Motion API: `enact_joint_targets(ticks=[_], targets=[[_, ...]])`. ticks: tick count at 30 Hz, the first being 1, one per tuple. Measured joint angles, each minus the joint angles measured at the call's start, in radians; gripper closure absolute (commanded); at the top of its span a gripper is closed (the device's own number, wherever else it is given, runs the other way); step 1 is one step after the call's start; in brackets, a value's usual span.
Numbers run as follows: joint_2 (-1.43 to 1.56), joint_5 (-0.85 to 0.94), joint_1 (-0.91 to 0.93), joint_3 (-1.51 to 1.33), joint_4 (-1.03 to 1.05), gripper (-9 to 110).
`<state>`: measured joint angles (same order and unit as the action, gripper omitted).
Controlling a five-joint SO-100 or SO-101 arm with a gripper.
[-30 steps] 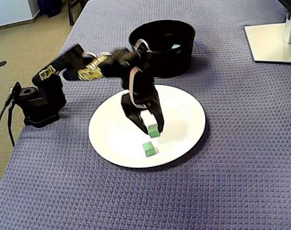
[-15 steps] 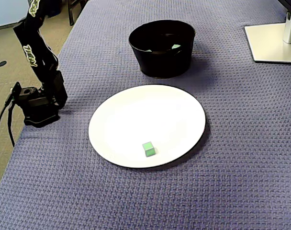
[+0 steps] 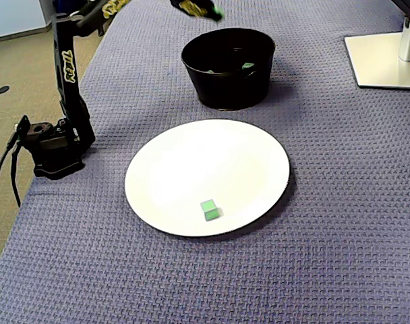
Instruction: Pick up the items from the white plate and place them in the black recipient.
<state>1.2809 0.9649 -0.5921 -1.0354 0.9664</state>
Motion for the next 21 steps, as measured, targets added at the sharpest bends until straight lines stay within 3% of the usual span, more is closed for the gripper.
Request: enact_joint_targets(ticks=[2,8,13,18,21], targets=[[-0.038,0.003,-0.012,-0.048,-0.040,98],[-0.071,-0.049,-0.011,-0.092,-0.067,67],[-0.018,-0.055,0.064,-0.003,0.160,73],[0.156,-0.166,0.279,0.210,0.523,60],[0.255,-0.216,0.477,0.262,0.683,60]])
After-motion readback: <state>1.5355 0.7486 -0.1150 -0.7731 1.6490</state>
